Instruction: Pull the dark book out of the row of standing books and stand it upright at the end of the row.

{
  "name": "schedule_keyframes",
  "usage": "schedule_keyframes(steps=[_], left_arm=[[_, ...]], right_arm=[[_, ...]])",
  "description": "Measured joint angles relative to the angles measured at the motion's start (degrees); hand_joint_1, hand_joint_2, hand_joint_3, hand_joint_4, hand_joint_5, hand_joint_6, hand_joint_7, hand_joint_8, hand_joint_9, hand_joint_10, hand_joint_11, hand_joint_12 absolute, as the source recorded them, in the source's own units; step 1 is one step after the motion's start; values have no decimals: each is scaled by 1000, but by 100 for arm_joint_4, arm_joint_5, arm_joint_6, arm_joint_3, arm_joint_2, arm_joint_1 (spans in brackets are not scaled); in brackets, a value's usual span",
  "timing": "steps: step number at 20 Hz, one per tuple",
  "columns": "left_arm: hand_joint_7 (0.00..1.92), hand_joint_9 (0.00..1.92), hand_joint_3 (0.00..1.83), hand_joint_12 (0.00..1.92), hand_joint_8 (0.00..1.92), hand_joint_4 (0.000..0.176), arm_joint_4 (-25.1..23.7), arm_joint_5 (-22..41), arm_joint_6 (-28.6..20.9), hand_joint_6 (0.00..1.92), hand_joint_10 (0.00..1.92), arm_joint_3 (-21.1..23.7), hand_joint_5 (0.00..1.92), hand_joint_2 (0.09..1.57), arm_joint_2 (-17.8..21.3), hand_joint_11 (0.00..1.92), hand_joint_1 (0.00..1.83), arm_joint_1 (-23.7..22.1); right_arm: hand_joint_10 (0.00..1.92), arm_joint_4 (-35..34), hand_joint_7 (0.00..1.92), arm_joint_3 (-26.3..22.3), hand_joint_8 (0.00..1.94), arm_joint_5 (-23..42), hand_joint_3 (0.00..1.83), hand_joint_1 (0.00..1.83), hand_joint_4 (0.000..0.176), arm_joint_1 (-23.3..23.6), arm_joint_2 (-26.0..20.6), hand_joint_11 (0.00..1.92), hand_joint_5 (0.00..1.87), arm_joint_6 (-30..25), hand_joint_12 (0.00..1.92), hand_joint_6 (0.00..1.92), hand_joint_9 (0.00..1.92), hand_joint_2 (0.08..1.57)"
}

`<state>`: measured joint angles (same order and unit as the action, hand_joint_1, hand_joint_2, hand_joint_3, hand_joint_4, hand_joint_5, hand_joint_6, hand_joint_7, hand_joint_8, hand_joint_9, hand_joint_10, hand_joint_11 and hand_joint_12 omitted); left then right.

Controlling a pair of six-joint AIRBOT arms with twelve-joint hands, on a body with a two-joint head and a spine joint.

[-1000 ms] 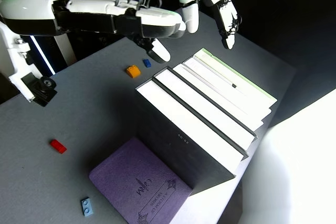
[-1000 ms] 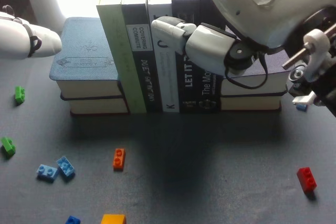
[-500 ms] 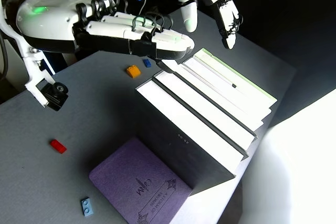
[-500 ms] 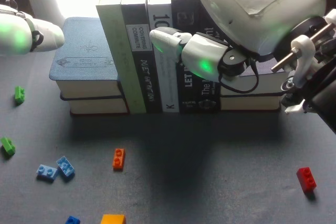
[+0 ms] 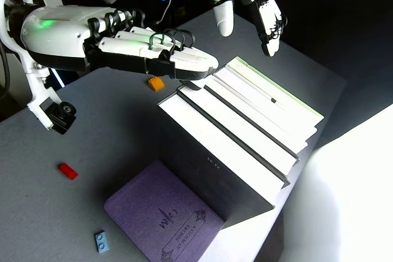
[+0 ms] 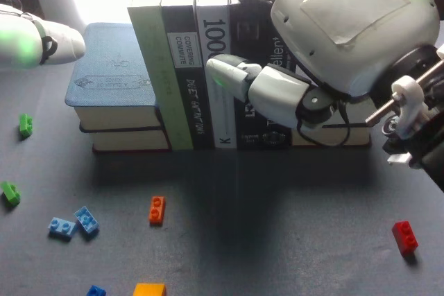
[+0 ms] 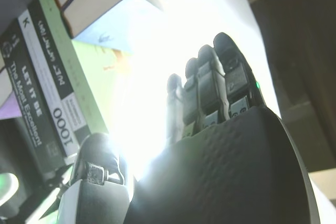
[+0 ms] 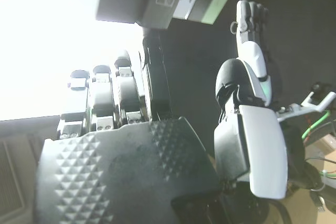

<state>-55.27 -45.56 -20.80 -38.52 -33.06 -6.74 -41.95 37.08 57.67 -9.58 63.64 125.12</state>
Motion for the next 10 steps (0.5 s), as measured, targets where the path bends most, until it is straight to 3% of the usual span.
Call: schedule_keyframes(steps=[4,9,10], left_arm=[[162,182,0,560,0,55,0,-4,-13,0,3,0,161,1249,0,0,0,0],[168,190,0,590,0,37,2,-4,-35,1,2,2,146,1249,0,0,0,17],[176,191,0,593,4,33,0,-11,-37,0,2,0,141,1244,0,0,0,44]], right_arm=[[2,15,159,-260,2,37,3,4,0,-87,-98,0,711,94,0,4,42,1211],[8,-232,172,-750,3,170,0,1,14,-256,-315,19,710,520,10,1,65,1206],[10,-260,179,-811,5,201,1,2,8,-299,-334,18,712,590,10,2,70,1207]])
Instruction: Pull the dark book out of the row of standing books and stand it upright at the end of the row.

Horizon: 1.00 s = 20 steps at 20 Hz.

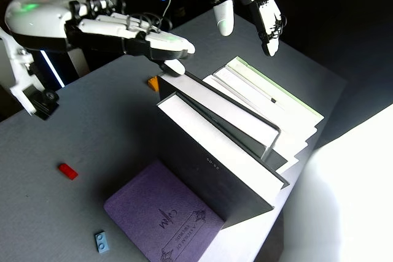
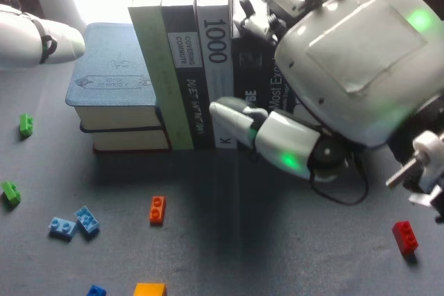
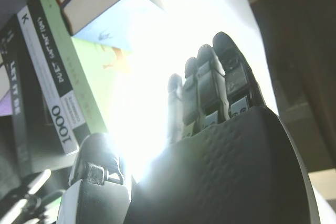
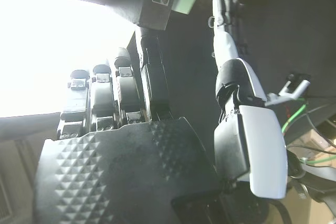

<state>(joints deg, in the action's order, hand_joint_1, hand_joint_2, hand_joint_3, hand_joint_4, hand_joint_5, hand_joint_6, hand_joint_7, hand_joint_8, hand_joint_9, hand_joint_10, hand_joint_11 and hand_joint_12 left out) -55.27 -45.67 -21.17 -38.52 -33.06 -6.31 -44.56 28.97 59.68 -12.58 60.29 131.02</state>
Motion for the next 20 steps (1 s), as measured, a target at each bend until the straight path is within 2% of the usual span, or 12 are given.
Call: schedule_keyframes(steps=[1,3,5,6,9,11,13,15,16,18,19,20], left_arm=[[180,188,0,565,3,27,63,-9,-4,1,1,2,135,1244,0,0,0,4],[199,206,0,596,6,26,98,-9,-9,3,7,2,138,1245,0,0,0,17],[196,198,0,556,2,27,136,-15,-11,3,2,4,144,1247,0,0,0,20],[197,198,0,587,1,28,146,-13,-9,2,1,15,142,1244,0,0,0,44],[202,196,1,591,7,33,232,-9,-15,7,2,44,154,1247,0,0,0,74],[160,163,0,551,0,38,216,-2,-33,0,0,44,119,1242,0,0,0,90],[192,196,0,631,7,42,216,-4,-33,6,10,44,141,1243,0,0,0,107],[194,207,0,648,3,41,238,24,-37,8,8,46,161,1236,0,0,0,116],[191,201,0,611,0,39,254,50,-48,2,4,72,148,1232,0,0,0,149],[177,198,0,598,0,43,328,22,-55,1,2,72,142,1225,0,0,0,149],[188,210,0,635,3,39,299,15,-52,4,5,72,153,1222,2,0,0,149],[206,217,0,624,8,43,282,20,-55,8,6,72,167,1224,2,0,0,151]], right_arm=[[9,0,185,-79,6,35,0,11,5,-63,-26,15,715,83,10,3,70,1206],[8,28,184,-221,4,68,1,1,9,-175,-74,19,714,140,14,2,71,1207],[8,61,188,-389,4,98,0,12,4,-289,-107,19,716,249,19,3,76,1207],[5,81,184,-439,1,92,0,3,11,-334,-129,18,702,264,22,0,71,1206],[2,151,186,-640,1,11,1,13,0,-529,-199,13,699,409,32,0,65,1209],[2,-166,172,-673,0,-221,1,16,0,-702,-199,0,706,566,61,2,68,1210],[0,-745,176,-667,3,-584,1,3,4,-931,-199,0,701,706,67,0,63,1212],[3,-654,178,-664,3,-605,0,0,10,-955,-201,0,695,741,34,2,59,1208],[2,-483,176,-654,2,-562,0,0,2,-990,-212,0,692,778,32,1,55,1210],[8,-483,183,-656,3,-546,0,0,3,-1084,-210,20,703,857,49,5,73,1207],[8,-496,181,-656,2,-595,0,4,0,-1156,-210,3,700,866,47,3,73,1210],[4,-509,185,-656,0,-660,0,0,9,-1235,-210,0,704,866,101,2,82,1205]])
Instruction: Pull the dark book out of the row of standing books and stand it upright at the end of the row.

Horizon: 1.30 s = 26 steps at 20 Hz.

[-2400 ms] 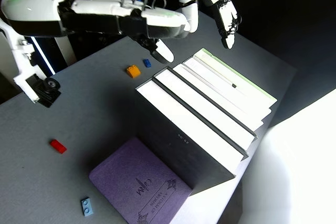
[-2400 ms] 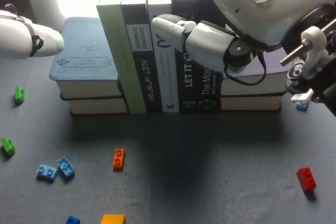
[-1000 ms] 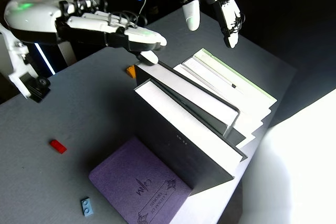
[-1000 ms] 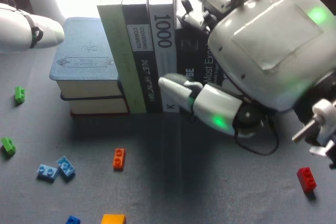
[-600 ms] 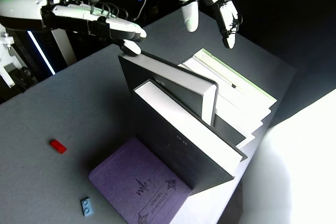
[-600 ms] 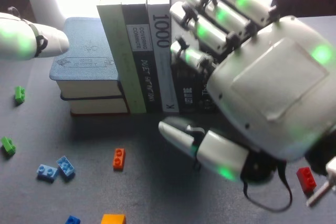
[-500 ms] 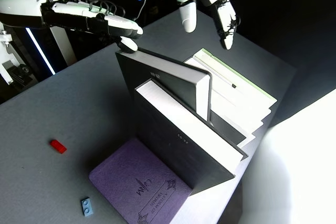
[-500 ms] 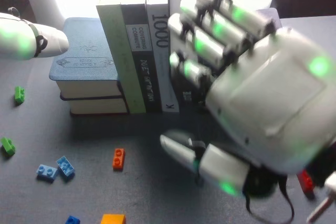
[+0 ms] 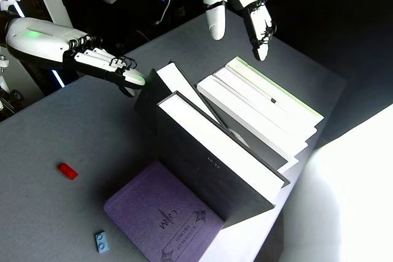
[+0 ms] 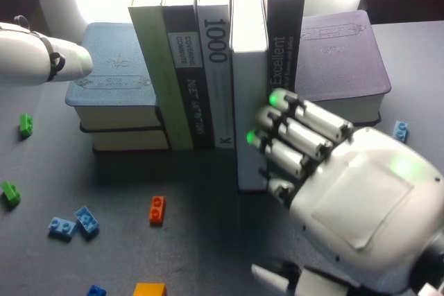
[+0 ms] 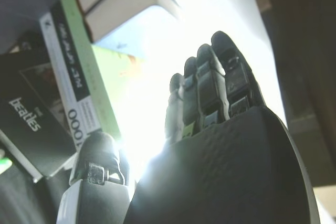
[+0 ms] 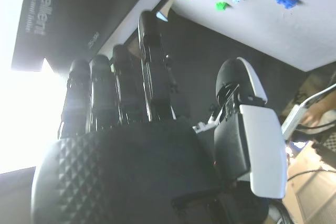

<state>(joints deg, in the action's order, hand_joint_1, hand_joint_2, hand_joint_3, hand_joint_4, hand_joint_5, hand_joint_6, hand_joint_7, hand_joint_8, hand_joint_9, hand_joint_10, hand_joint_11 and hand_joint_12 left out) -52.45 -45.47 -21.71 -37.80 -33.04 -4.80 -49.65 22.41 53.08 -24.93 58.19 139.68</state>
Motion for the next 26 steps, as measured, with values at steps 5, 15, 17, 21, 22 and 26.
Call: schedule_keyframes(steps=[5,15,17,21,22,26], left_arm=[[172,192,1,595,1,46,15,2,-2,4,0,0,145,1230,11,0,0,44],[172,194,0,600,1,45,15,4,-2,1,1,0,138,1223,9,0,0,46],[191,206,0,631,6,45,17,4,0,5,4,0,151,1222,9,0,0,46],[202,232,0,724,3,40,17,7,-2,8,9,0,171,1220,9,0,0,46],[265,284,0,864,17,46,17,7,-2,23,23,0,229,1218,9,0,0,46],[556,533,2,1370,35,24,15,2,0,36,95,0,454,1247,9,0,15,52]], right_arm=[[2,13,181,0,0,-201,1,24,0,-284,24,0,704,4,173,0,86,1208],[4,-31,192,-549,3,-68,0,10,0,-393,-153,7,682,59,28,2,77,1213],[4,-57,191,-741,1,33,1,0,1,-181,-337,3,683,59,131,1,85,1209],[6,-52,229,-1134,5,118,0,10,0,341,-802,0,669,59,255,0,106,1206],[19,-48,270,-1209,3,151,0,3,0,514,-916,0,658,-2,456,2,170,1204],[171,-20,708,-1161,35,87,0,47,0,1102,-1250,52,740,-348,1430,19,701,1194]])
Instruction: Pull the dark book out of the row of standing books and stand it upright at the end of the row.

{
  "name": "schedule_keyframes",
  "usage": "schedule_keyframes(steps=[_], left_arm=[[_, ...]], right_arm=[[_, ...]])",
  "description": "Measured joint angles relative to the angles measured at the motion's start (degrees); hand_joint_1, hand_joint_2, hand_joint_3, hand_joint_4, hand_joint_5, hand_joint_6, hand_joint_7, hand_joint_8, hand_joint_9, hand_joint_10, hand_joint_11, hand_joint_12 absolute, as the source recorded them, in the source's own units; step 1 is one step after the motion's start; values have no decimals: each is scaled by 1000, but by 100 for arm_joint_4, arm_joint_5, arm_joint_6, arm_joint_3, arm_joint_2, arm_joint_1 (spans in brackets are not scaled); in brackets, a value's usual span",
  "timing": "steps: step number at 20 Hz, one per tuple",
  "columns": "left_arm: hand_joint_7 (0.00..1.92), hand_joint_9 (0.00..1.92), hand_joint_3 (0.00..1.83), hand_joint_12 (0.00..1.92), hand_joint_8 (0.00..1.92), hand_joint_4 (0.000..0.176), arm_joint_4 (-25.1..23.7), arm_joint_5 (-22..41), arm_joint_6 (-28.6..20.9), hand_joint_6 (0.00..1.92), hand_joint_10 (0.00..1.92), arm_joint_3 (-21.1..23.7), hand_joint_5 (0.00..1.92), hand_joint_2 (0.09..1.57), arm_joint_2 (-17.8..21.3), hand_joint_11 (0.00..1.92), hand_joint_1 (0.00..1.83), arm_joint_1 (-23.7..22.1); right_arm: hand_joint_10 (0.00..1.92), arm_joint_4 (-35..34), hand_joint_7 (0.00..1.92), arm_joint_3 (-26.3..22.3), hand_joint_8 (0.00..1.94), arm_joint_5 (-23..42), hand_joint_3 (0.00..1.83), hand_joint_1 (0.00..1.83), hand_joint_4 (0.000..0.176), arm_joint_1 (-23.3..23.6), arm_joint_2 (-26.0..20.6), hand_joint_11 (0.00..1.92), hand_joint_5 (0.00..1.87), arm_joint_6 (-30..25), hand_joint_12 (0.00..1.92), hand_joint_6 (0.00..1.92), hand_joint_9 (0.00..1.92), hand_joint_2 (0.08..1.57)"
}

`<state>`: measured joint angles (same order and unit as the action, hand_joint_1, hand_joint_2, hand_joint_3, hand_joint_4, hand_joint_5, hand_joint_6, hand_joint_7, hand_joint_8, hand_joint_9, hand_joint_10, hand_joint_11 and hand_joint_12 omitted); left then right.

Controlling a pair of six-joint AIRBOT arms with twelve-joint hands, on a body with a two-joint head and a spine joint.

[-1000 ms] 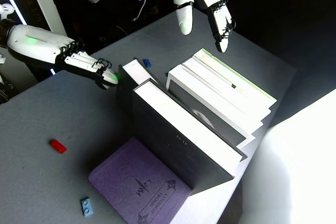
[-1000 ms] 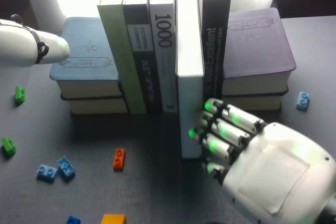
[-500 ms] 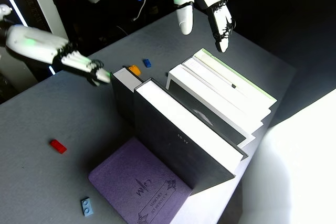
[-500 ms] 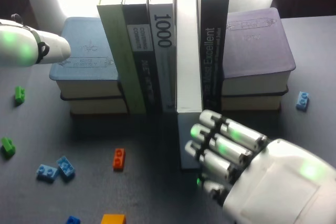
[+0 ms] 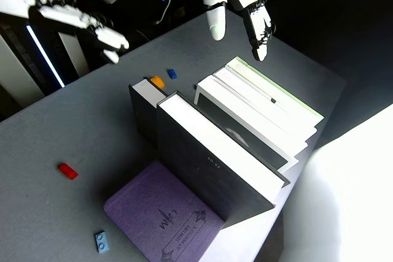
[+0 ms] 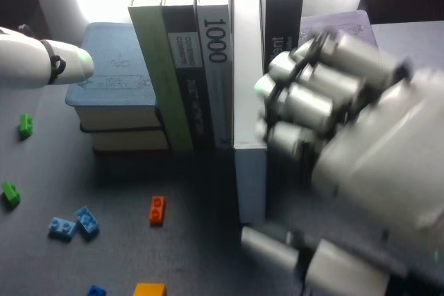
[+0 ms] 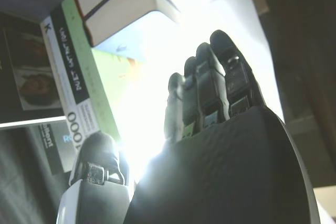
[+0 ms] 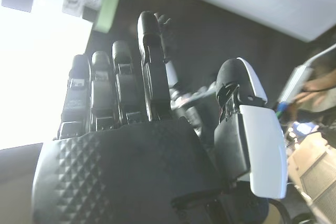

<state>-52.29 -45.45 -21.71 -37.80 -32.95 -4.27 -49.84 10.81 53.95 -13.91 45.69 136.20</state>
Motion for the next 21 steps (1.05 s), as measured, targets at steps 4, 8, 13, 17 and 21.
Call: schedule_keyframes(steps=[4,8,13,17,21], left_arm=[[897,611,0,1632,56,0,-39,9,-2,40,890,0,720,1292,0,262,36,4],[867,716,0,1787,1004,0,-52,4,0,834,1429,0,796,1278,0,495,239,4],[783,717,0,1920,1386,0,-44,15,2,1335,1659,0,670,1285,0,559,219,4],[732,664,2,1921,1395,0,-44,4,24,1191,1675,0,616,1302,2,515,162,4],[748,663,0,1921,1369,0,-44,7,26,1229,1674,0,655,1289,2,527,213,4]], right_arm=[[1047,-22,1079,385,137,-708,0,208,0,308,-284,355,999,-505,1617,110,675,1190],[1570,142,903,968,1116,-1902,1,200,0,730,-479,398,782,-1384,1918,1096,699,1213],[1574,146,903,1137,1110,-2531,0,147,0,682,-446,400,751,-1565,1921,1165,694,1215],[1578,162,858,1137,1139,-2531,0,196,0,682,-393,354,712,-1572,1921,1126,652,1217],[1606,162,826,1137,1164,-2496,0,230,0,660,-374,320,720,-1567,1921,1078,612,1210]])
